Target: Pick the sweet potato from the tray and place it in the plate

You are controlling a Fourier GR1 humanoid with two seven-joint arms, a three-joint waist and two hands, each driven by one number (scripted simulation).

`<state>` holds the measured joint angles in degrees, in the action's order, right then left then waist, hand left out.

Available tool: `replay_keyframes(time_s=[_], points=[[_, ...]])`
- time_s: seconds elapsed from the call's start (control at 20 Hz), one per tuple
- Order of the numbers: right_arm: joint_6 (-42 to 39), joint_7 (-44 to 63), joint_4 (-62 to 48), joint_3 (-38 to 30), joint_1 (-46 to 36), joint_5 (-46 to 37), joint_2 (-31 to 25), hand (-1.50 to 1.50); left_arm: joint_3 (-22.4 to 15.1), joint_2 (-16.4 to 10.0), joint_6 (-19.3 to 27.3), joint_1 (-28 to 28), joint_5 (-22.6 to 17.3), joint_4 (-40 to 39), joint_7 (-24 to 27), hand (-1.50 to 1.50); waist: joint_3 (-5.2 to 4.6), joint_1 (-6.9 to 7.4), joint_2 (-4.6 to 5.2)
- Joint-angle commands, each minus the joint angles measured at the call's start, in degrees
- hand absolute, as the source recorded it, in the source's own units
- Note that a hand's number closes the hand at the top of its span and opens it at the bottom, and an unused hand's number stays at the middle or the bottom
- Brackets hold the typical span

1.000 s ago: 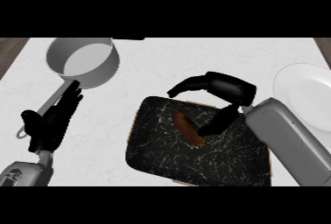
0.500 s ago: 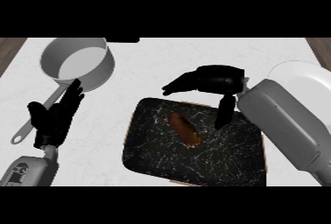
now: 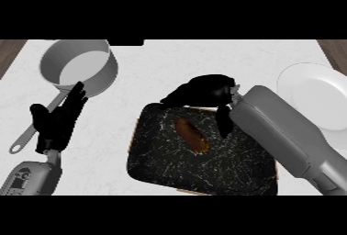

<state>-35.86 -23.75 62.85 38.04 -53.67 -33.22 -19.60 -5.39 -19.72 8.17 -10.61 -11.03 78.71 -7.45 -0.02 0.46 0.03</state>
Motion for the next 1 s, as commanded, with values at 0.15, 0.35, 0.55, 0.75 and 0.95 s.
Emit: replay_keyframes(time_s=[0.15, 0.35, 0.55, 0.75, 0.95], points=[[0.62, 2.27, 3.13, 4.33, 0.97, -10.32, 0.17, -1.50, -0.56, 1.38, 0.48, 1.56, 1.80, 1.87, -0.98, 0.00, 0.02, -0.21, -0.10], [0.44, 3.07, 0.73, 4.43, 0.53, -15.17, 2.08, -1.50, 0.41, 1.46, 0.28, 1.62, 1.58, 4.11, -3.40, 0.00, 0.02, 0.03, -0.08], [-2.80, 5.08, 0.45, 6.28, 0.77, -19.06, 4.12, -1.50, 2.46, 0.34, -2.86, 0.14, 1.76, -1.02, 0.87, 0.00, 0.00, -0.17, -0.04], [-5.05, 4.82, 0.84, 5.46, 1.94, -22.49, 4.97, -1.50, 2.98, 1.19, -2.20, 1.90, 2.02, 2.80, -1.48, 0.00, 0.01, -0.10, -0.08], [-3.59, 4.91, 1.02, 4.49, 4.83, -26.68, 7.85, -1.50, 3.89, 2.17, -2.70, -0.41, 2.75, 1.17, -2.97, 0.00, 0.02, -0.25, -0.06]])
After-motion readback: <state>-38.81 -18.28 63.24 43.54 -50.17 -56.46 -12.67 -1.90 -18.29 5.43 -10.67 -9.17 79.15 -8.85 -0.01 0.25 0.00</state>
